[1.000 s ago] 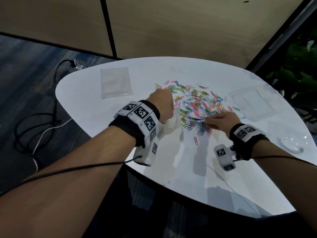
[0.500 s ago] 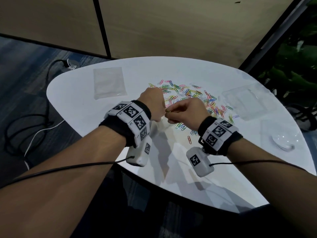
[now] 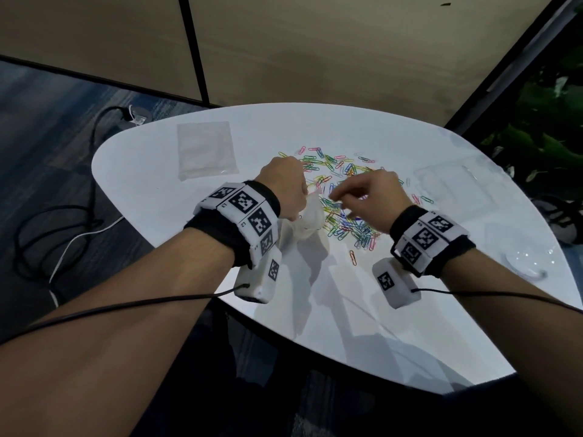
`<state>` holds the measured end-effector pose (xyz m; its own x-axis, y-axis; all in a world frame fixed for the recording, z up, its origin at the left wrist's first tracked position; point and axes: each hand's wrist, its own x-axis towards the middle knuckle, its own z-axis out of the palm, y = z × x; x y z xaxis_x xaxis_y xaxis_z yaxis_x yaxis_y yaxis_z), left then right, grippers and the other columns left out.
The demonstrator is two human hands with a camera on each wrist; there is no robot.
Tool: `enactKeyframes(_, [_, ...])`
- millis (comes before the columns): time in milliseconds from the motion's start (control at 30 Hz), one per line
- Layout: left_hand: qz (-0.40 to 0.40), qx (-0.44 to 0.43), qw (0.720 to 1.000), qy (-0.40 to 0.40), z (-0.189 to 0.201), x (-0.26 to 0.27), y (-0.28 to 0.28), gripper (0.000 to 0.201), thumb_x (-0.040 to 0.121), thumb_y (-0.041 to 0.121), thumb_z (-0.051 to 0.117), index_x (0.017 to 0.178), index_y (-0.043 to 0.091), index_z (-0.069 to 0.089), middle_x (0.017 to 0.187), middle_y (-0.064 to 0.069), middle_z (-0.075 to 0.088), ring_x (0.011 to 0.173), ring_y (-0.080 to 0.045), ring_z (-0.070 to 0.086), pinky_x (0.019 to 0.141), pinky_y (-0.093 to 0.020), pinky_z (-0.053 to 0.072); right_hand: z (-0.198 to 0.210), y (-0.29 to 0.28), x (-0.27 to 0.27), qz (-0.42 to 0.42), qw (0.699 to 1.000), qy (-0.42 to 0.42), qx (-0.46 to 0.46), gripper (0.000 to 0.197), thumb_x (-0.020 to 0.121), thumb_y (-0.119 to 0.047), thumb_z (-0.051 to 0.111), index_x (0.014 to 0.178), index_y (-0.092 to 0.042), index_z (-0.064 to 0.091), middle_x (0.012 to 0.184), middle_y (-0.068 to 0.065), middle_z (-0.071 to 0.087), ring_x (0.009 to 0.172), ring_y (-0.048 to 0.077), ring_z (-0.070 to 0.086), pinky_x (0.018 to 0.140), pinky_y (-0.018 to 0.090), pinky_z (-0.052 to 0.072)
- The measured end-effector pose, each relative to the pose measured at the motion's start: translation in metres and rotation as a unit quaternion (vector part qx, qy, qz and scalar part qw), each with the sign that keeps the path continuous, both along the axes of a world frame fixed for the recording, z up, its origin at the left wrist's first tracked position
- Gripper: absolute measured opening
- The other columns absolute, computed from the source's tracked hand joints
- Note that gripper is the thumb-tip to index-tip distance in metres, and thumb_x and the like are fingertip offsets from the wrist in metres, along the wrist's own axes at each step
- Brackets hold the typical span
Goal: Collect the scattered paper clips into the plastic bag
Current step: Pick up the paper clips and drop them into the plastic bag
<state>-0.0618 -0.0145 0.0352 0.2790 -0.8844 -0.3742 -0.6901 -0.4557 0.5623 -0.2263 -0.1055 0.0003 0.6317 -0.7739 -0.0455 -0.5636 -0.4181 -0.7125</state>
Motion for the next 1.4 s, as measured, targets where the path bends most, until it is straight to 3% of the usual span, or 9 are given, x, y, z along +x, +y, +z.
enactKeyframes(233, [-0.007, 0.006, 1.000, -0.013, 0.000, 0.001, 0.001, 0.024, 0.081, -0.010, 0.062, 0.097, 0.004, 0.074, 0.093, -0.014, 0.076, 0.092, -0.031, 0.076, 0.084, -0.044, 0.062, -0.047, -0.024, -0.044, -0.029, 0.924, 0.367, 0.102, 0.091, 0.062, -0.028, 0.090, 0.139, -0.019, 0.043, 0.128, 0.010, 0.058, 0.083, 0.026, 0.071, 0.080, 0.043, 0.060])
enactKeyframes(333, [-0.011, 0.011, 1.000, -0.016, -0.001, 0.002, 0.001, 0.021, 0.081, -0.009, 0.064, 0.094, 0.005, 0.072, 0.094, -0.014, 0.077, 0.094, -0.030, 0.075, 0.085, -0.044, 0.062, -0.063, -0.023, -0.038, 0.003, 0.922, 0.387, -0.004, 0.087, 0.063, -0.036, 0.088, 0.137, -0.017, 0.047, 0.131, 0.008, 0.055, 0.113, 0.027, 0.058, 0.097, 0.037, 0.049])
enactKeyframes(500, [-0.012, 0.020, 1.000, -0.019, -0.002, 0.001, 0.000, 0.024, 0.081, -0.008, 0.066, 0.102, 0.001, 0.074, 0.093, -0.012, 0.076, 0.089, -0.029, 0.074, 0.086, -0.043, 0.061, -0.076, -0.022, -0.023, 0.006, 0.914, 0.401, -0.066, 0.055, 0.079, -0.024, 0.076, 0.130, -0.016, 0.056, 0.126, 0.013, 0.047, 0.108, 0.029, 0.057, 0.089, 0.034, 0.049])
enactKeyframes(633, [-0.021, 0.022, 0.999, -0.024, -0.003, 0.001, -0.001, 0.025, 0.081, -0.009, 0.062, 0.092, 0.012, 0.069, 0.085, -0.009, 0.071, 0.083, -0.027, 0.073, 0.085, -0.044, 0.062, -0.083, -0.018, -0.018, -0.006, 0.918, 0.373, -0.132, 0.019, 0.086, -0.006, 0.061, 0.099, -0.010, 0.074, 0.093, 0.010, 0.063, 0.075, 0.022, 0.058, 0.065, 0.025, 0.048])
enactKeyframes(767, [-0.013, 0.016, 1.000, -0.017, -0.002, 0.001, -0.001, 0.026, 0.082, -0.007, 0.065, 0.105, 0.001, 0.074, 0.100, -0.013, 0.076, 0.091, -0.030, 0.075, 0.085, -0.042, 0.062, -0.082, -0.020, -0.023, -0.021, 0.940, 0.320, -0.117, 0.018, 0.087, -0.004, 0.059, 0.082, -0.008, 0.076, 0.079, 0.009, 0.069, 0.068, 0.022, 0.059, 0.067, 0.025, 0.050])
enactKeyframes(1000, [-0.026, 0.024, 0.999, -0.031, -0.004, 0.002, -0.002, 0.023, 0.082, -0.006, 0.065, 0.101, 0.003, 0.075, 0.094, -0.011, 0.076, 0.087, -0.027, 0.074, 0.085, -0.042, 0.062, -0.061, -0.041, -0.045, -0.159, 0.960, 0.232, 0.014, 0.008, 0.084, -0.015, 0.072, 0.082, -0.011, 0.079, 0.079, 0.006, 0.076, 0.076, 0.019, 0.071, 0.079, 0.029, 0.058])
enactKeyframes(1133, [-0.058, 0.029, 0.996, -0.060, -0.002, -0.001, -0.006, 0.023, 0.085, -0.004, 0.061, 0.088, 0.018, 0.057, 0.080, -0.005, 0.061, 0.074, -0.021, 0.062, 0.088, -0.043, 0.061, -0.036, -0.036, -0.035, -0.233, 0.940, -0.017, 0.250, 0.002, 0.079, -0.003, 0.076, 0.081, -0.004, 0.074, 0.090, 0.018, 0.074, 0.074, 0.022, 0.073, 0.082, 0.033, 0.060])
enactKeyframes(1267, [-0.051, 0.019, 0.997, -0.051, -0.001, -0.002, -0.003, 0.019, 0.085, -0.002, 0.061, 0.094, 0.015, 0.064, 0.093, -0.014, 0.074, 0.089, -0.030, 0.075, 0.085, -0.043, 0.062, 0.000, -0.015, -0.011, -0.177, 0.873, -0.190, 0.413, 0.020, 0.082, 0.003, 0.070, 0.100, 0.011, 0.068, 0.098, 0.023, 0.071, 0.081, 0.023, 0.072, 0.075, 0.022, 0.059])
enactKeyframes(1400, [-0.017, 0.007, 0.999, -0.028, -0.001, 0.000, 0.000, 0.026, 0.083, -0.002, 0.063, 0.107, 0.000, 0.073, 0.094, -0.013, 0.076, 0.089, -0.031, 0.075, 0.083, -0.042, 0.062, 0.013, 0.013, 0.010, -0.112, 0.886, -0.156, 0.422, 0.015, 0.084, 0.003, 0.068, 0.097, 0.009, 0.069, 0.092, 0.019, 0.073, 0.078, 0.021, 0.073, 0.074, 0.022, 0.060])
